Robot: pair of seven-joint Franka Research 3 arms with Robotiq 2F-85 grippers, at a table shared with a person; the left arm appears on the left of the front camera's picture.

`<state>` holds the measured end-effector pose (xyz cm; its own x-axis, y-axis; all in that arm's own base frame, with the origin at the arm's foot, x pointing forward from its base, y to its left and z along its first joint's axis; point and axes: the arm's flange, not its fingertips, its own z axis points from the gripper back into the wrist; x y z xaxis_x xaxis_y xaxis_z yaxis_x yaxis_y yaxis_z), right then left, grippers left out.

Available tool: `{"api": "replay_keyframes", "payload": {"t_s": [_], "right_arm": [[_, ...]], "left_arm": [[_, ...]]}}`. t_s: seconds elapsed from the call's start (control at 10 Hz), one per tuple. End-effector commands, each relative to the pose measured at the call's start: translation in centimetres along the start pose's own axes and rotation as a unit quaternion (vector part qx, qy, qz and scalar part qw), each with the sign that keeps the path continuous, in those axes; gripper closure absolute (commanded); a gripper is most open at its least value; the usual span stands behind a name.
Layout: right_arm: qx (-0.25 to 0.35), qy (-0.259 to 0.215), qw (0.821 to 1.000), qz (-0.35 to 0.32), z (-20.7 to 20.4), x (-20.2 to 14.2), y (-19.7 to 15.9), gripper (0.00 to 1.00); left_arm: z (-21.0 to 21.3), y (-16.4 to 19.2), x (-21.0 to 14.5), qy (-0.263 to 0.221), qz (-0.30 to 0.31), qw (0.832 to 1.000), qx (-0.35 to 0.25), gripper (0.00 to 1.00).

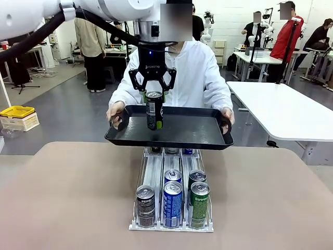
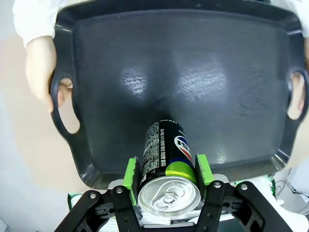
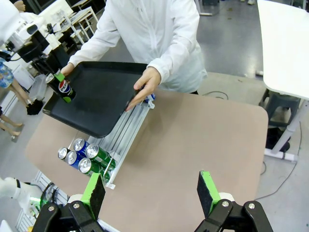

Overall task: Retrieve and hand over the desired beverage to the person.
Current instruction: Place the picked can on the Handle tray extended by the person.

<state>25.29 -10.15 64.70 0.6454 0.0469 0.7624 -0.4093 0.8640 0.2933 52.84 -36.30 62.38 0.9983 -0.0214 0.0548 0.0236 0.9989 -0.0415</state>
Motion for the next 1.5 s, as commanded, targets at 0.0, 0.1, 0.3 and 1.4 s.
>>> {"api": "replay_keyframes", "payload": {"t_s": [0.0,0.1,0.3,1.4], "right_arm": [[0.007,-0.001,1.0,0.0,-0.2,0.0,-0.1,0.0],[0.007,-0.001,1.0,0.0,-0.2,0.0,-0.1,0.0],[0.007,-0.001,1.0,0.0,-0.2,0.0,-0.1,0.0],[0.007,-0.001,1.0,0.0,-0.2,0.0,-0.1,0.0]], "left_arm": [[0.2,-0.4,0.8,-0.018,-0.013,0.999,0.025,0.42],[-0.5,-0.4,0.8,-0.013,-0.017,0.999,0.032,0.42],[-1.1,-0.3,1.1,-0.001,-0.024,0.999,0.03,0.42],[0.1,-0.3,-0.3,0.013,-0.044,0.998,0.032,0.0]]}}
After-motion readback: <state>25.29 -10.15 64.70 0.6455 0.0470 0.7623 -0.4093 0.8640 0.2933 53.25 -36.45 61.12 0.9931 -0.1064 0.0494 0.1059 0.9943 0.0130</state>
